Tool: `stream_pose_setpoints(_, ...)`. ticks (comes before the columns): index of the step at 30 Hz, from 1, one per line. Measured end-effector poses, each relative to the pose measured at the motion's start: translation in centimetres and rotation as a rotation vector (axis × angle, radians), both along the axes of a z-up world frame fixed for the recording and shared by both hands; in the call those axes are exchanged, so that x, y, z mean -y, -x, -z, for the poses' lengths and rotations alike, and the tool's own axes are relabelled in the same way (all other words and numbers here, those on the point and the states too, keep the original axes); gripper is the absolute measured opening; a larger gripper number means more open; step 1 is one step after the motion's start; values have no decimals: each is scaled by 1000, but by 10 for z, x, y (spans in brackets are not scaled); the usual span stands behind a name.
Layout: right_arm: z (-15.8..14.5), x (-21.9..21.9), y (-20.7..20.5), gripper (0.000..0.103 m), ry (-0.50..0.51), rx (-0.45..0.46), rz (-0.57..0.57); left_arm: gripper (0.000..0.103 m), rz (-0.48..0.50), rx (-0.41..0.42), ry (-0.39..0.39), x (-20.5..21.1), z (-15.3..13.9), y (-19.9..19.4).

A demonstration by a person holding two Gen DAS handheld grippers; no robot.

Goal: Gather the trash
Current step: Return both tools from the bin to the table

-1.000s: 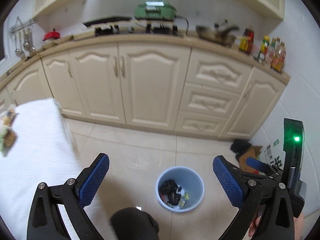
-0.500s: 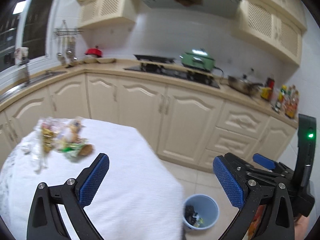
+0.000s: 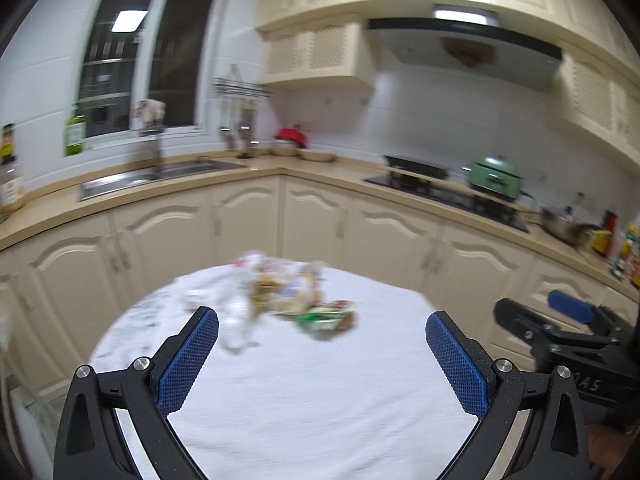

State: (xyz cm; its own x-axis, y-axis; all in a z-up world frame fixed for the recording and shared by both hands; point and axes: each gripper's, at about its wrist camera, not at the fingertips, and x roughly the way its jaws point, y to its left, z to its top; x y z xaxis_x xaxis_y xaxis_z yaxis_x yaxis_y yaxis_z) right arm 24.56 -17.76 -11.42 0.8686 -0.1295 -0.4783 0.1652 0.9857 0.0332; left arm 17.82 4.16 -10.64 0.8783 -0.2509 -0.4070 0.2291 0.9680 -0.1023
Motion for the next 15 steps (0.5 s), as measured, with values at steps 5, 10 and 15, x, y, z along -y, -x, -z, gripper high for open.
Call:
stream_pose_setpoints(5,5,-37,-23,103,19,-5,-86,102,-91,-15,-6,-30,7,13)
stream_pose_setpoints(10,14,-55,-47,103,27,-35,-114,102,-139,-34,-19,-35,13,13)
stream_pose_setpoints(15,32,-59,-76,103,49,-98,-129,102,-137,-69,-38,-27,17,-11)
